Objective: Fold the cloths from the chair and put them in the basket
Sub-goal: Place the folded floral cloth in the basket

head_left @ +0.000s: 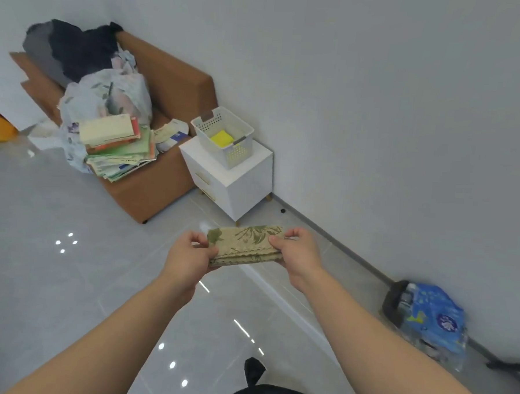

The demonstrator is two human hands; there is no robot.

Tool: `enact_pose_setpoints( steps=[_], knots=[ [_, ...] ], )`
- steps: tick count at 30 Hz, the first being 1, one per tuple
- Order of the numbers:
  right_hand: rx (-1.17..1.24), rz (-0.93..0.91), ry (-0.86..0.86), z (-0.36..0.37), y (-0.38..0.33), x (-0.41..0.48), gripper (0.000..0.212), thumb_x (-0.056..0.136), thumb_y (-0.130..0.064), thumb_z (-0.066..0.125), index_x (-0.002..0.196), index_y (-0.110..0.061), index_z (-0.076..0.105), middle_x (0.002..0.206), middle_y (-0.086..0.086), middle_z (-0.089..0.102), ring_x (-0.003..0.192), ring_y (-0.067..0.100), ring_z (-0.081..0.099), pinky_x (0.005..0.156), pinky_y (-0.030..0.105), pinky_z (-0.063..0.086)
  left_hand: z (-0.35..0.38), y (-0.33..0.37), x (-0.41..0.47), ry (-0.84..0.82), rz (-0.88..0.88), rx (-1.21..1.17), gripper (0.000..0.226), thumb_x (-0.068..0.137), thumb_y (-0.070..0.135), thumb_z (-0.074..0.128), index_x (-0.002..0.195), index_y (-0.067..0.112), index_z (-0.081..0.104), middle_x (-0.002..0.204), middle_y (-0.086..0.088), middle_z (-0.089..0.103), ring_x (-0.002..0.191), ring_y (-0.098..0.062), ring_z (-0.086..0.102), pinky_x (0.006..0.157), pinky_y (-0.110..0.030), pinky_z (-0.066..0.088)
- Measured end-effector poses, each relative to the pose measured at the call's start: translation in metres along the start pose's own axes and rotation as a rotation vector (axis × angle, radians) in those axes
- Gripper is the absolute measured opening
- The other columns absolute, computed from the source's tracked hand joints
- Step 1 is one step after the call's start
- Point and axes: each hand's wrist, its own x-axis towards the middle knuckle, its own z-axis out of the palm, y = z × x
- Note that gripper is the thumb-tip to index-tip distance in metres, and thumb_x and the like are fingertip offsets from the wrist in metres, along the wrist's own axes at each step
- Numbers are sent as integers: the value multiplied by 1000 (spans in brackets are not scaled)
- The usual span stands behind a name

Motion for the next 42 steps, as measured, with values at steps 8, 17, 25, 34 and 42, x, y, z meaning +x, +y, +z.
enact_pose_setpoints(
  steps=[8, 17, 25, 34, 42],
  knots=[
    [-126, -68, 47, 141, -65, 118, 23, 80, 1, 68, 86, -17, 54, 94, 18, 64, 80, 27, 64, 80, 49, 60, -52, 72, 179, -91, 35, -2, 22, 99, -6, 54, 85, 10, 59, 103, -15, 68, 85, -26, 68, 73, -35, 59],
    [-292, -163, 270, 239, -134, 244, 17, 83, -8, 70, 77, -18, 57, 87, 12, 71, 69, 23, 62, 60, 38, 58, -55, 165, 365, -264, 51, 177, 30, 90, -13, 52, 94, 13, 65, 102, -17, 65, 82, -27, 67, 81, -48, 62],
    [-569, -276, 282, 278, -213, 416, 21, 87, -10, 63, 80, -28, 71, 90, -6, 67, 81, 14, 62, 74, 31, 55, 3, 232, 517, -389, -77, 269, 60, 79, -7, 65, 128, 20, 44, 107, -16, 61, 78, -30, 68, 80, -47, 63],
    [-915, -161, -55, 330, -264, 645, 38, 85, 5, 49, 103, -21, 71, 83, -2, 62, 61, 13, 54, 50, 22, 41, 70, 284, 697, -279, -94, 538, 54, 74, 2, 70, 119, 22, 48, 96, -2, 66, 81, -22, 67, 59, -33, 57],
    [-1048, 6, -108, 364, -167, 781, 24, 82, -1, 57, 98, -19, 56, 106, 9, 65, 86, 24, 59, 65, 30, 42, 112, 244, 837, -378, -50, 996, 29, 88, 13, 62, 105, 14, 38, 107, -16, 51, 80, -28, 53, 54, -31, 35]
  ],
)
